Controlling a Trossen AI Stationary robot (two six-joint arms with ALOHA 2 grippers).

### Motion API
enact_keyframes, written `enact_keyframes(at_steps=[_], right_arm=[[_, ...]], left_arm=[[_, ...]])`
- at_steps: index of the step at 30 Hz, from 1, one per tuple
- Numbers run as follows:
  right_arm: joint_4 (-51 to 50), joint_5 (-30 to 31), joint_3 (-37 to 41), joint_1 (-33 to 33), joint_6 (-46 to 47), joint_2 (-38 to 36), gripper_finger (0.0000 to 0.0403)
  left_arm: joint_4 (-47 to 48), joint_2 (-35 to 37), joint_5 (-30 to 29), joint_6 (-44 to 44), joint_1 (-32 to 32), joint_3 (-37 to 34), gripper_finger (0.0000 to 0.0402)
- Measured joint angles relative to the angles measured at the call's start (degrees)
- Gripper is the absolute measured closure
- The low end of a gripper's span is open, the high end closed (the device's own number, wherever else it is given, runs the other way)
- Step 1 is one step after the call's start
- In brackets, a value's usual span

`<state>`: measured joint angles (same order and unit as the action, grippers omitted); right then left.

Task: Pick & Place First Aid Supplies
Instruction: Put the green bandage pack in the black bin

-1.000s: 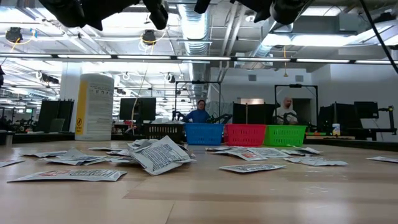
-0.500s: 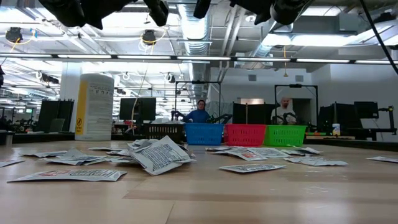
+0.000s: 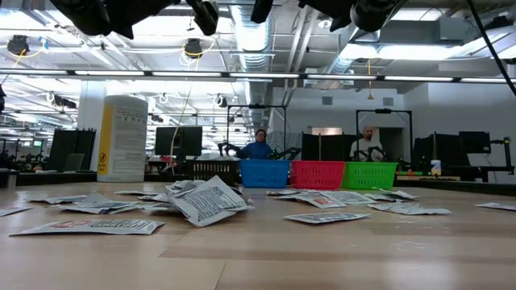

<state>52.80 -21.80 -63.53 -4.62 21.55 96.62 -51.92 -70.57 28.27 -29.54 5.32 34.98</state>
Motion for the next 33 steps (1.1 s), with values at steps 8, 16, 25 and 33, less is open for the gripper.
enact_keyframes(at_steps=[8,16,25,33], right_arm=[[0.0,0.0,0.0,0.2,1.0,0.0,0.033],[0.0,-0.3,0.0,0.5,1.0,0.0,0.0257],[-3.2,-0.9,0.0,1.7,-2.2,0.0,0.0208],[-8.4,3.9,0.0,0.8,-5.2,-0.1,0.0223]], left_arm=[[0.0,0.0,-0.4,0.6,0.0,0.0,0.0394],[0.4,0.0,-1.2,1.2,0.0,0.0,0.0394],[0.7,0.0,-6.1,1.9,0.8,0.0,0.0394],[4.0,0.0,-10.3,2.3,0.7,-0.1,0.0395]])
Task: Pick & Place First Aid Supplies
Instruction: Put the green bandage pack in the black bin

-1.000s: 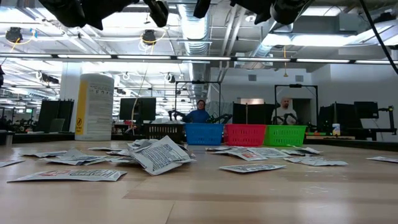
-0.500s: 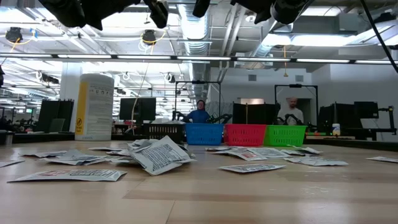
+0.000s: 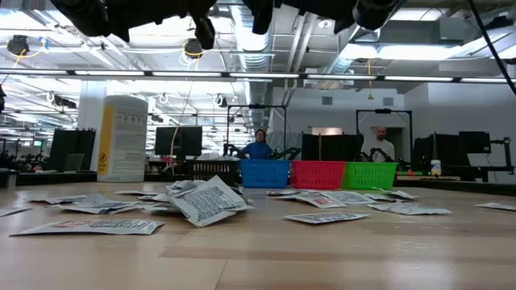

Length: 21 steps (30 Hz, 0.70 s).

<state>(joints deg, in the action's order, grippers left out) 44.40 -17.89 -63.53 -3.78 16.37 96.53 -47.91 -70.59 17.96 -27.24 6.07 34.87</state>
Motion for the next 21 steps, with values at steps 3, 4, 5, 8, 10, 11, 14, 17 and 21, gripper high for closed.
enact_keyframes(at_steps=[3,4,5,8,10,11,14,17,21], right_arm=[[-0.1,0.1,0.0,-0.8,-0.3,0.1,0.0236],[-0.1,0.1,0.0,-1.1,-0.3,0.1,0.0241],[-0.1,0.1,0.0,-1.3,-0.3,0.1,0.0245],[0.1,0.1,0.0,-2.0,-0.3,0.1,0.0261],[0.5,0.1,0.0,-2.3,-0.3,0.0,0.0273],[0.4,0.1,0.0,-2.4,-0.3,-0.2,0.0279],[0.8,0.1,0.1,-2.7,-0.3,-1.0,0.0295],[-0.5,0.1,0.1,-3.2,-0.5,-2.5,0.0308],[-1.3,0.0,0.1,-3.7,-0.5,-4.7,0.0324]], left_arm=[[0.1,0.0,0.0,0.0,0.0,0.0,0.0395],[0.2,0.0,0.0,0.0,0.0,0.0,0.0395],[0.3,0.0,0.0,0.0,0.0,0.0,0.0395],[0.6,0.0,-0.2,0.0,0.1,0.0,0.0395],[0.9,0.0,-0.2,0.0,0.1,0.0,0.0395],[1.1,0.0,-0.1,0.0,0.1,0.0,0.0395],[1.2,0.0,0.0,0.0,0.0,0.1,0.0395],[1.6,0.0,0.0,0.0,0.0,0.1,0.0395],[1.6,0.0,0.1,0.0,0.0,0.1,0.0395]])
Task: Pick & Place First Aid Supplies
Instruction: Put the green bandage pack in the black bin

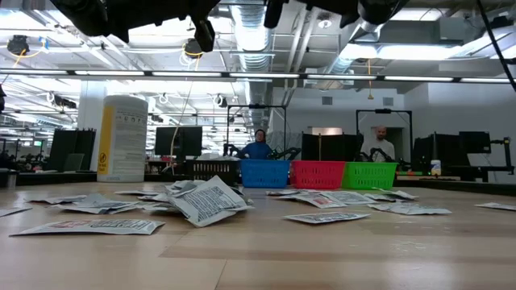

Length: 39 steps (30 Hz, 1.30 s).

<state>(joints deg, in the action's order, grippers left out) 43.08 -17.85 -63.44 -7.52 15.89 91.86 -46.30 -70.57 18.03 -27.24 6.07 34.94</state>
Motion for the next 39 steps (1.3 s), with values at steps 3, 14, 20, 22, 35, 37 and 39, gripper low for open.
enact_keyframes(at_steps=[3,14,20,22,35,37,39], right_arm=[[-1.1,-0.1,0.0,-0.1,-1.4,-1.7,0.0336],[-14.5,-0.1,-0.1,1.0,-3.0,-6.5,0.0343],[-19.6,-0.1,0.0,2.8,-3.0,-6.3,0.0293],[-19.5,-0.1,0.0,3.1,-3.0,-6.3,0.0268],[-26.7,7.5,0.0,3.1,-2.8,-6.3,0.0154],[-28.4,7.5,0.0,2.8,-2.8,-6.3,0.0154],[-30.6,7.5,0.0,2.4,-2.8,-6.3,0.0154]], left_arm=[[0.0,0.0,0.0,0.0,0.0,0.0,0.0395],[0.3,0.0,0.0,0.0,0.0,0.0,0.0395],[0.3,0.0,0.0,0.0,0.0,0.0,0.0395],[0.3,0.0,0.0,0.0,0.0,0.0,0.0395],[1.4,0.0,-0.7,1.8,0.0,0.0,0.0395],[3.4,0.0,-2.6,2.7,0.1,0.0,0.0395],[6.5,0.0,-4.7,4.4,0.6,0.0,0.0395]])
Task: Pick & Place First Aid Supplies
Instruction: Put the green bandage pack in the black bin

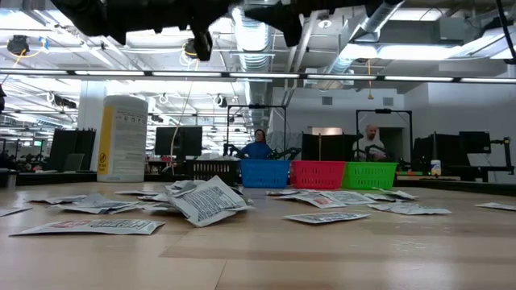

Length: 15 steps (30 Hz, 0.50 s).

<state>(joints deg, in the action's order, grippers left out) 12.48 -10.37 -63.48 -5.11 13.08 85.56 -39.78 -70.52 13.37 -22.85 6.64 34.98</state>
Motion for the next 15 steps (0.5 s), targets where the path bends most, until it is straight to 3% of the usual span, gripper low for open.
enact_keyframes(at_steps=[7,15], right_arm=[[-10.3,0.0,0.0,-0.8,0.0,0.0,0.0154],[-16.5,1.9,0.0,-1.0,1.1,0.0,0.0154]], left_arm=[[13.9,0.0,-6.2,1.2,3.5,0.0,0.0394],[25.2,0.0,-7.5,-0.2,11.7,0.0,0.0394]])
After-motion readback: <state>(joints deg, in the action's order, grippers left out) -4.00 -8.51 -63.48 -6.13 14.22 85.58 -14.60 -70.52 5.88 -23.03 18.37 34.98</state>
